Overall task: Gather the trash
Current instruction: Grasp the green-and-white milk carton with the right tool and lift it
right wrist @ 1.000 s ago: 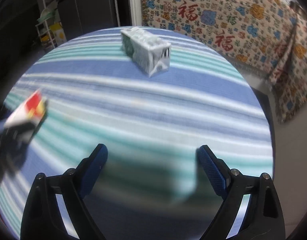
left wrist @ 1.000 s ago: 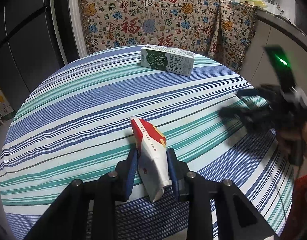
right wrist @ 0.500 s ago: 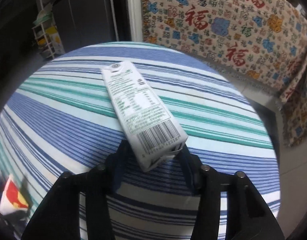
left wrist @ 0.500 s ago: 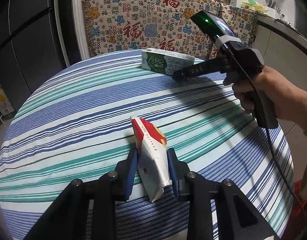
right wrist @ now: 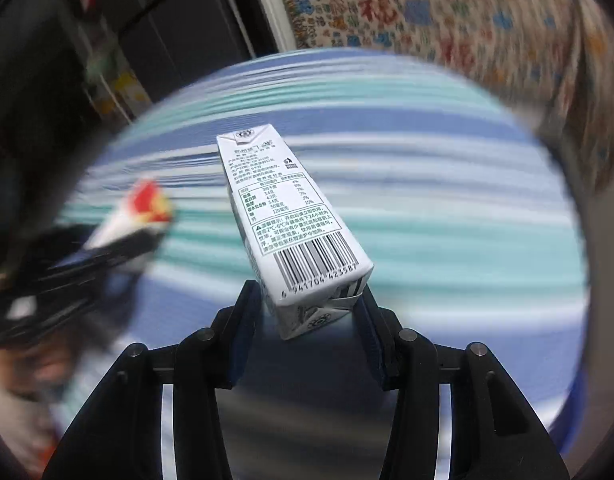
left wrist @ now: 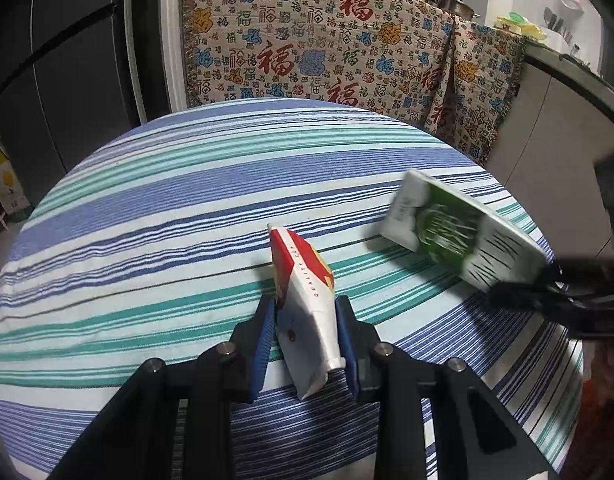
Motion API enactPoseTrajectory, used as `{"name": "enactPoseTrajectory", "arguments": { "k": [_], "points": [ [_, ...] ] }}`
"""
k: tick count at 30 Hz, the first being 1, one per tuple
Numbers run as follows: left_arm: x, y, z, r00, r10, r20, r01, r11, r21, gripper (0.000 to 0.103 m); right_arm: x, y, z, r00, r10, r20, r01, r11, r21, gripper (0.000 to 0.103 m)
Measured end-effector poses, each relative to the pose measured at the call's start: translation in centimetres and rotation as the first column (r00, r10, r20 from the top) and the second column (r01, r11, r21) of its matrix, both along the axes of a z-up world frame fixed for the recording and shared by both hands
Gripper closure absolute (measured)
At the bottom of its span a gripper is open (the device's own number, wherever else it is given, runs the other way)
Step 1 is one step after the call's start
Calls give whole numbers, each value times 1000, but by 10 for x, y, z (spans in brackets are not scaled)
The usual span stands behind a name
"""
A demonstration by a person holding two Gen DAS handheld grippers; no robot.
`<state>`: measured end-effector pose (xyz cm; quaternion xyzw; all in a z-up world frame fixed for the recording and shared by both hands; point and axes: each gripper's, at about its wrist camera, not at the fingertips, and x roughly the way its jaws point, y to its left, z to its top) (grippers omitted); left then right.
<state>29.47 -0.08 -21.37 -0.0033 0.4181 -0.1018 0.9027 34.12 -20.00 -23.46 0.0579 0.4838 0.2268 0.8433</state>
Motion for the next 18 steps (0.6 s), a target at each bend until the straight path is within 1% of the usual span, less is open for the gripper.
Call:
{"name": "enactPoseTrajectory", "arguments": {
  "k": [2,3,4,5,6,7,8,9,10,11,12,13,14,15,16,17,18],
  "points": [
    [0,0,1,1000,4,-3,-4,1000,-7,71,-10,-16,-1,997,-38,-74,50,985,164,54],
    [-1,-1,1,1000,5,-3,-5,1000,-6,71,-12,-25,-3,993,-57,-108,82,968,236,54],
    [0,-1,2,1000,6,-4,-6,1000,-5,71,-12,-33,-5,988,-78,-137,115,950,290,54],
    [-1,-2,2,1000,6,-4,-6,1000,-4,71,-10,-40,-8,982,-94,-161,143,936,323,54],
    [-1,-2,2,1000,6,-5,-6,1000,-6,70,-10,-46,-11,977,-112,-180,168,926,337,54],
    [-1,-1,2,1000,4,-9,-4,1000,-11,70,-8,-54,-14,971,-146,-190,203,921,333,54],
    [0,0,1,1000,0,-16,0,1000,-18,69,-8,-64,-17,964,-183,-194,242,907,345,53],
    [1,3,1,1000,-4,-28,3,999,-33,67,-7,-72,-18,957,-210,-201,271,892,362,52],
    [0,6,1,999,-5,-37,4,999,-42,65,-7,-82,-19,949,-239,-205,302,877,373,49],
    [-1,8,1,999,-6,-45,4,999,-46,64,-6,-89,-17,943,-268,-196,323,875,360,45],
    [-1,10,2,999,-5,-49,3,999,-45,58,-6,-93,-12,943,-288,-167,329,887,325,34],
    [-2,12,2,999,0,-54,-2,999,-39,56,-6,-94,-9,945,-297,-138,325,902,285,21],
    [-3,17,3,998,10,-59,-12,999,-35,53,-6,-94,-4,946,-308,-104,324,918,229,16],
    [-4,22,4,998,18,-65,-20,999,-39,52,-6,-94,1,947,-316,-63,323,931,171,12],
    [-5,26,5,997,17,-69,-21,998,-51,51,-5,-91,7,952,-307,-11,306,945,117,12],
    [-6,28,7,997,11,-73,-15,998,-62,47,-3,-87,12,959,-281,23,279,957,78,11],
    [-7,30,9,997,-7,-73,2,997,-75,43,1,-82,17,968,-248,48,246,968,50,8]
  ]
}}
